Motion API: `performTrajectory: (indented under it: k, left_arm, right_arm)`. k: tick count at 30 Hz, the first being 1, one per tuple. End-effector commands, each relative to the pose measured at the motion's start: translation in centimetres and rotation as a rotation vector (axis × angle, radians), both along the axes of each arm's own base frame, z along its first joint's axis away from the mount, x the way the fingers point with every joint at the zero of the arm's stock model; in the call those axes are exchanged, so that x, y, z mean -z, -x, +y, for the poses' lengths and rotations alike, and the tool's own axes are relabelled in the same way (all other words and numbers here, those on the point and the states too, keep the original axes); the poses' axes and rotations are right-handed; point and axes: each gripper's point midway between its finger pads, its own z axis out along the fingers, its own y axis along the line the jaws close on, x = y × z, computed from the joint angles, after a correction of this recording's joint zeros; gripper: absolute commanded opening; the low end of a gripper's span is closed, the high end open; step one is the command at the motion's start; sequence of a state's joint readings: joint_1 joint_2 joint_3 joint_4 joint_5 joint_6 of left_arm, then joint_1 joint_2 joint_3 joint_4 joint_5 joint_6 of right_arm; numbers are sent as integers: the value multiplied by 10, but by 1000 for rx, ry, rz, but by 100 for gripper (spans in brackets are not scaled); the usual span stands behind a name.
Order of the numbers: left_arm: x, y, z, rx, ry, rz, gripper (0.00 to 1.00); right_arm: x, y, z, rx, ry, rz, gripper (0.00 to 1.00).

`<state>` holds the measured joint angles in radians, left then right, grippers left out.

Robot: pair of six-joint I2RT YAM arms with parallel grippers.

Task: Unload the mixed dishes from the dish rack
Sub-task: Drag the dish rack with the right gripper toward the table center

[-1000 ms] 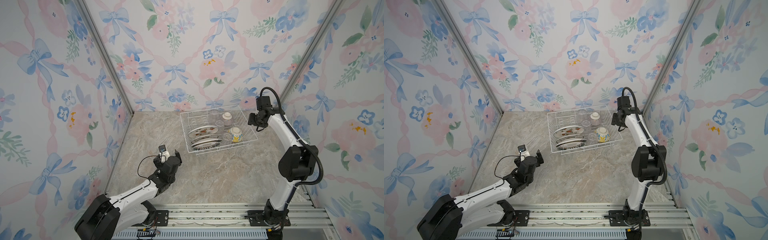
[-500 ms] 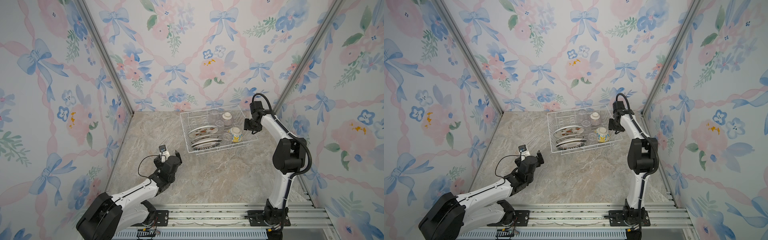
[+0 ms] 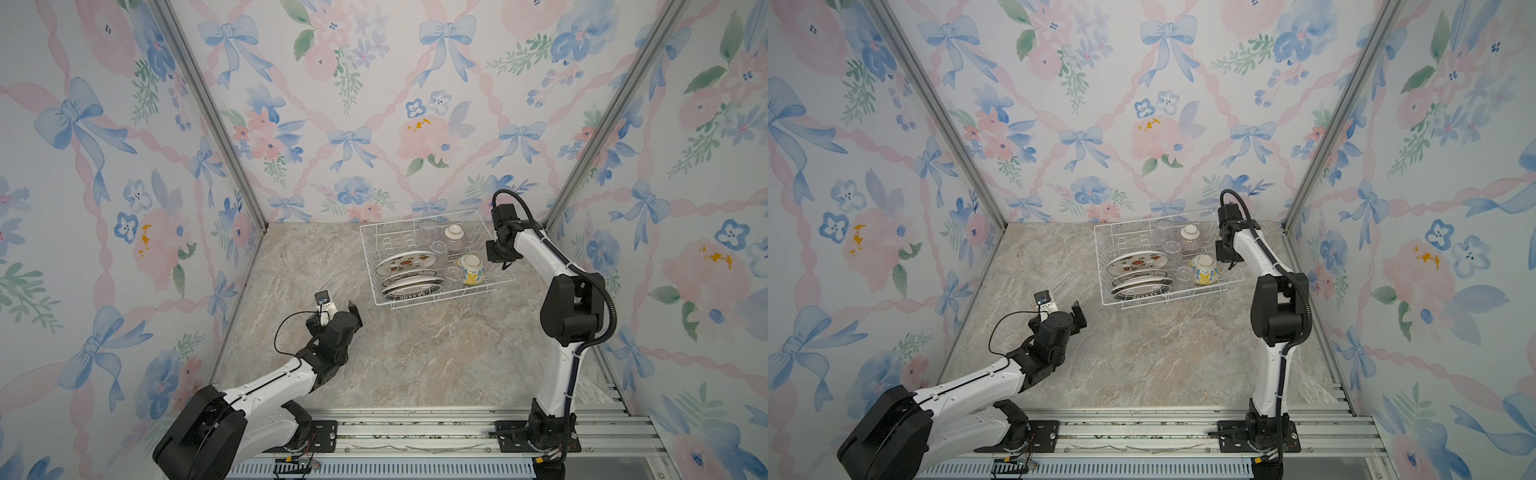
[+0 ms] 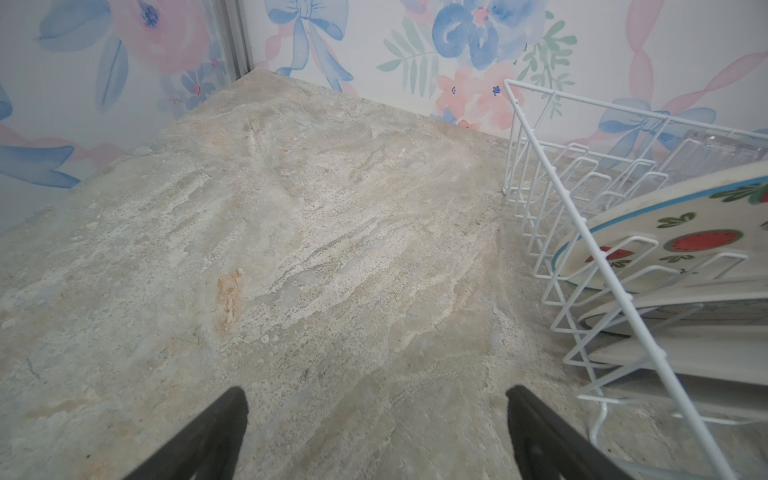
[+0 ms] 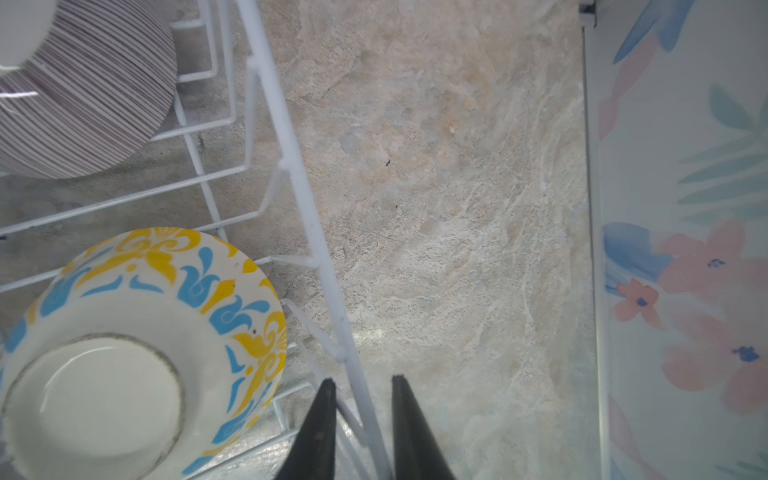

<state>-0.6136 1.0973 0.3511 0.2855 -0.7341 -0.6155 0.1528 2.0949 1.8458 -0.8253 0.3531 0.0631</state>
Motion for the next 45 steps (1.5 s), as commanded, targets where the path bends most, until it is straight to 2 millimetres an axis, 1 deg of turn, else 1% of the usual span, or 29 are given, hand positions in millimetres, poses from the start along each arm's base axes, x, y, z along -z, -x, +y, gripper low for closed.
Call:
performTrajectory:
  k: [1,3,5,8,11,17,23,26,30,33,36,40,45]
  left_arm:
    - [4,-1,1,-7,28,4,98]
    - [3,-1,0,0,38,4,98]
    - [1,-1,1,4,41,-3,98]
    - [-3,2,4,-6,47,-22,98]
    - [-4,3,7,-15,47,-30,98]
    - [-3,2,4,0,58,-23,98]
    - [-5,2,2,10,66,-25,98]
    - [-7,3,2,11,71,-33,98]
    - [-13,4,4,9,75,-53,98]
    - [-21,2,7,-3,47,-63,98]
    - [-27,-2,9,-34,83,-34,98]
    - [-43,-10,15,-72,76,-27,98]
    - [-58,-24,23,-63,113,16,98]
  right_arm:
    - [32,31,20,-87,190,166,12]
    - [34,34,24,-101,239,180,2]
    - [38,37,29,-98,216,188,0]
    - [45,42,42,-93,111,196,0]
    - [47,51,53,-89,21,199,0]
    - [49,76,71,-79,-94,216,0]
    - [58,109,84,-94,-86,245,0]
    - [60,125,90,-105,-92,258,0]
    - [57,143,95,-129,-81,261,0]
    - [57,157,96,-164,-24,271,0]
    - [59,168,99,-185,-8,275,0]
    - [59,180,105,-209,-34,269,0]
    - [58,198,101,-216,-49,253,0]
